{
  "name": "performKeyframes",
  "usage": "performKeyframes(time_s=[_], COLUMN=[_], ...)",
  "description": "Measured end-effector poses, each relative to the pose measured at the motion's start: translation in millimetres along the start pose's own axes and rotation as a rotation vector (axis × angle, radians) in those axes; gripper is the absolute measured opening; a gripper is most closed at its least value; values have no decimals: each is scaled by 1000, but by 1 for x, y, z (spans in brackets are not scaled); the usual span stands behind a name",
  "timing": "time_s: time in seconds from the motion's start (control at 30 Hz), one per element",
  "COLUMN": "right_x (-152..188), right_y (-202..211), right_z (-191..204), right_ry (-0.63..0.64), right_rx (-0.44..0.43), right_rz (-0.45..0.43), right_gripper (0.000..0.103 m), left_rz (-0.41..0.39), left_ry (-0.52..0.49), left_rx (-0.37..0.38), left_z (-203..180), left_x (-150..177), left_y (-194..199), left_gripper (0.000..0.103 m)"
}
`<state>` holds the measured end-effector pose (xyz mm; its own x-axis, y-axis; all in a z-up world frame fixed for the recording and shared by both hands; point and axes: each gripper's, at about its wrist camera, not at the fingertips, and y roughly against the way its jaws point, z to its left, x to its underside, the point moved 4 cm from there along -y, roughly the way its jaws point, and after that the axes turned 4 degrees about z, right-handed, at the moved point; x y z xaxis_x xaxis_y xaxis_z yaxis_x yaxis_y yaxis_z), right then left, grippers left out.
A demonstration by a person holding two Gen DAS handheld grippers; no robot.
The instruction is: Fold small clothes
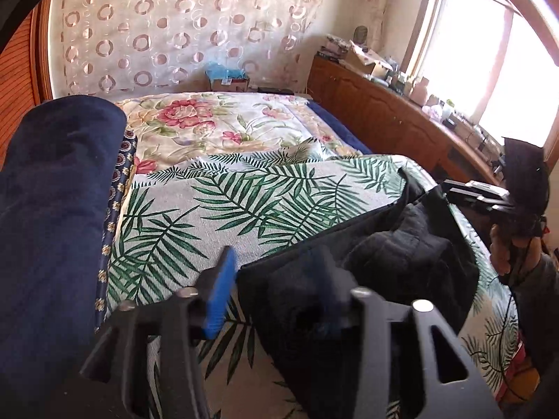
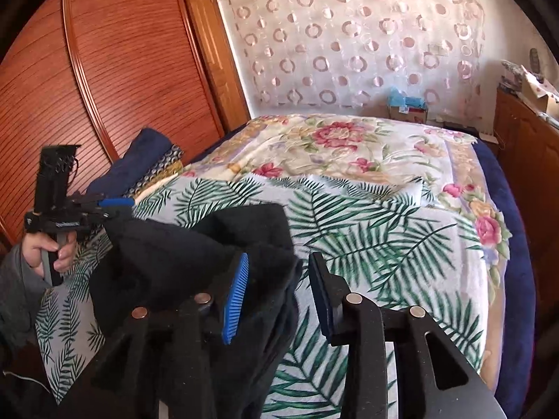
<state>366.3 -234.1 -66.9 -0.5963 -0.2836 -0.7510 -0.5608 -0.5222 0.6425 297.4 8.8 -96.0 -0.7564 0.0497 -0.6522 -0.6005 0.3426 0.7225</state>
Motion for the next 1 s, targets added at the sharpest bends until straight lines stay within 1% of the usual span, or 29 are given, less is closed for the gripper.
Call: performKeyframes(time_s=[0.07,0.1,0.13,0.23,0.27,0.3,0.33,0.43,0.5,0.57,0.67,0.7,0.73,0.77,0.8,0.83,0.87,0.93,0.97,1.0], right_x=[-2,-3,-4,-7,-8,-10,-11,-19,-27,-30,-28,-27,-26,-27,-27,-27,-27,-31,-32,-33], right_y=[-2,-3,-5,-9,-10,-11,-10,3,11,11,3,1,0,0,1,1,2,-1,2,3], right_z=[0,1,2,8,9,12,14,16,8,0,-2,-4,-4,-6,-4,-3,-4,6,7,7], right_ry=[-3,-5,-2,24,36,54,71,105,71,39,47,50,51,49,49,53,57,62,63,61], right_rx=[-2,-15,-23,-22,-23,-32,-31,7,82,126,123,123,125,126,124,125,127,126,125,125], right_rz=[7,14,22,41,42,43,38,-51,-103,-106,-75,-66,-61,-58,-53,-47,-44,-47,-53,-56], right_gripper=[38,38,38,37,22,5,5,4,4,4,4,4,4,4,4,4,4,4,4,4], left_rz=[-20,-26,-31,-37,-35,-34,-31,-16,-14,-13,-15,-12,-14,-2,14,21,18,-32,-44,-40], left_ry=[18,24,31,36,35,34,34,33,28,22,-3,-13,-22,-32,-37,-50,-67,-99,-87,-64], left_rx=[30,40,44,48,52,58,60,73,71,68,66,63,68,75,75,82,81,5,-21,-36], left_z=[1,1,2,1,0,0,0,-2,-2,-4,-7,-8,-9,-11,-13,-16,-19,-21,-19,-15], left_x=[4,6,8,16,17,19,21,25,26,24,16,14,11,7,6,3,1,-6,-11,-16], left_y=[9,12,15,21,21,21,21,17,14,9,2,-1,-4,-9,-12,-14,-14,-9,-8,-9], left_gripper=[57,64,67,68,69,69,69,69,69,69,69,67,52,45,30,11,11,11,11,11])
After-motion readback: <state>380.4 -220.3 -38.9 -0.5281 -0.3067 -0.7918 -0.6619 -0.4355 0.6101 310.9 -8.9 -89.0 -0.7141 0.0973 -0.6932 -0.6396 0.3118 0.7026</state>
